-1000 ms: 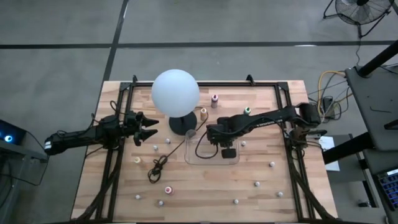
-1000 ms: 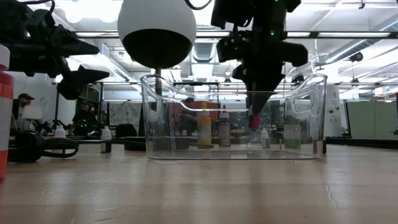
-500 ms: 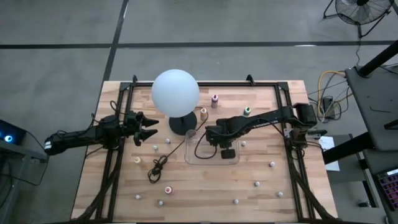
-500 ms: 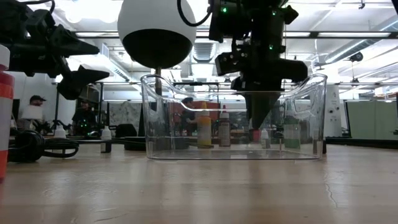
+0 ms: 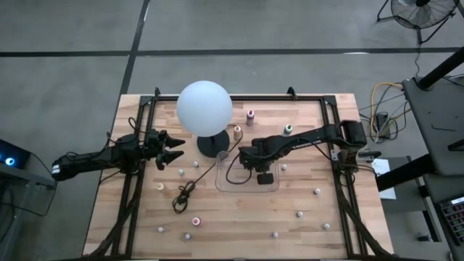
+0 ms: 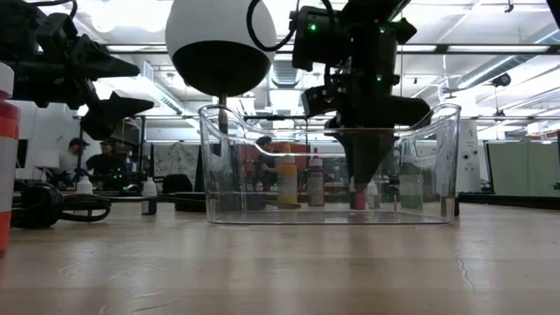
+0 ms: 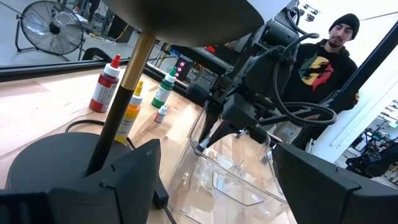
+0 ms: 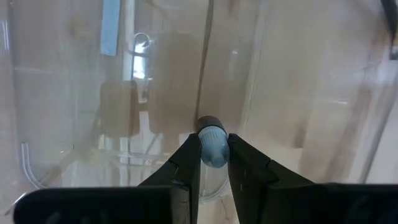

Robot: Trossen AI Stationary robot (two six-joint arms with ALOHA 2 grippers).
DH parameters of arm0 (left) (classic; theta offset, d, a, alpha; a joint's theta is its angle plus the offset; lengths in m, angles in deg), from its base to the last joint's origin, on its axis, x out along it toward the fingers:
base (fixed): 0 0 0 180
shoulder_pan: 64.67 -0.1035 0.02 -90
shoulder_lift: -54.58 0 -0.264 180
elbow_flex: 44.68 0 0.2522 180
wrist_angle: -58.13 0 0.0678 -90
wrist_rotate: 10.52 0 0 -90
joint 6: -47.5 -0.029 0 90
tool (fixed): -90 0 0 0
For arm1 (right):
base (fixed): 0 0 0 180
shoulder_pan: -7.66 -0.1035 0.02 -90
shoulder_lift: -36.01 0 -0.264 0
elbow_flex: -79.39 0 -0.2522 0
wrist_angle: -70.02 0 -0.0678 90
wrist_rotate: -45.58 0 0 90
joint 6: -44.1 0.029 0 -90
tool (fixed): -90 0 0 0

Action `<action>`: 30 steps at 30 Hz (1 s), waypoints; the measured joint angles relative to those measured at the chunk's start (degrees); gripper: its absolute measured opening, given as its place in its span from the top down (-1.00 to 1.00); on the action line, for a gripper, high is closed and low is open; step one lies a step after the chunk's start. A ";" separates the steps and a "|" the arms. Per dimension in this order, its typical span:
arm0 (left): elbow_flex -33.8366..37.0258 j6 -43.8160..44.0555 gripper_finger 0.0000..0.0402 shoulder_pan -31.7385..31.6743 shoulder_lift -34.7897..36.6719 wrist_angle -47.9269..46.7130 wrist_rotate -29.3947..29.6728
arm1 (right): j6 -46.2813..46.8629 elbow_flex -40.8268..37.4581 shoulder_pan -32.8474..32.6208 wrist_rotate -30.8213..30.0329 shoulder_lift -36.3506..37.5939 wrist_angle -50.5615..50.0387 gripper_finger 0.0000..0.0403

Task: Pick & Place food coloring
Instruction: Put the small red food coloring bottle into the transparent bin, then put the small black food coloring bottle into the transparent bin

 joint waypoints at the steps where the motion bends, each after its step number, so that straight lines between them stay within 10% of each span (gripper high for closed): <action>1: 0.02 -0.01 -0.39 0.00 0.00 0.00 0.00 | 0.04 0.03 0.04 0.00 -0.11 0.08 0.73; 30: 0.02 0.01 -0.39 -0.02 -0.02 0.00 0.02 | 1.90 4.26 0.24 -3.15 3.15 -6.86 0.04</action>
